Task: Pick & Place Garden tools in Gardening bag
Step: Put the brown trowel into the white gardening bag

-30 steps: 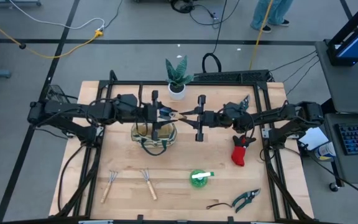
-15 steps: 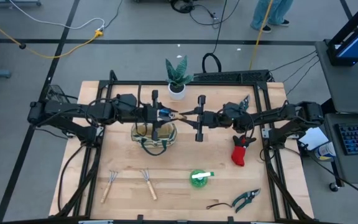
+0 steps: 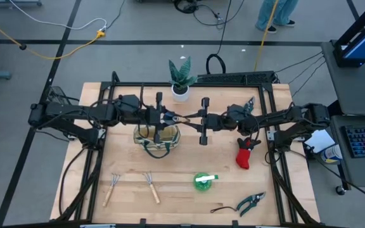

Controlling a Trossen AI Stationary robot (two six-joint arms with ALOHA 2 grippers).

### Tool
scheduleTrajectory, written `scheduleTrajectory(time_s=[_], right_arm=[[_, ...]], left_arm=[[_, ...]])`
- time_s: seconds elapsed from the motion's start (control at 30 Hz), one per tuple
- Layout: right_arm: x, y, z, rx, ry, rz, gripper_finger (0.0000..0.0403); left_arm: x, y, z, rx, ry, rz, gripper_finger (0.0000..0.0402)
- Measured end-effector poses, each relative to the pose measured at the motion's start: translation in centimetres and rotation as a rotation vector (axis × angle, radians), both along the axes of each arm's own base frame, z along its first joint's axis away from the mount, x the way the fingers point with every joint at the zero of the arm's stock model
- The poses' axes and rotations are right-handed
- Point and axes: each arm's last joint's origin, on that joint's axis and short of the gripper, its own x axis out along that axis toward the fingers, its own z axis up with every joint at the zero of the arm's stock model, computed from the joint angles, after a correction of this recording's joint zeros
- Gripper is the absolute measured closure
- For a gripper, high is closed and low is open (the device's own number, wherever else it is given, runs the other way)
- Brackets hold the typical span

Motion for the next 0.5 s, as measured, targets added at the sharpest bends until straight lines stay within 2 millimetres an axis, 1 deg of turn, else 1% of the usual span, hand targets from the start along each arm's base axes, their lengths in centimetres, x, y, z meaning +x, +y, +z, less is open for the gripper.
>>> scheduleTrajectory(time_s=[0.1, 0.3, 0.5], right_arm=[[0.1, 0.0, -0.2, 0.005, 0.017, -0.003, 0.033], [0.1, 0.0, -0.3, 0.005, 0.025, -0.003, 0.0333], [0.1, -0.1, -0.4, -0.002, 0.03, -0.012, 0.0331]], left_arm=[[0.0, 0.1, 0.2, 0.0, -0.016, -0.002, 0.0286], [1.9, 0.2, -1.0, 0.009, -0.04, -0.001, 0.025], [2.8, 0.2, -1.7, -0.002, -0.034, 0.006, 0.0237]])
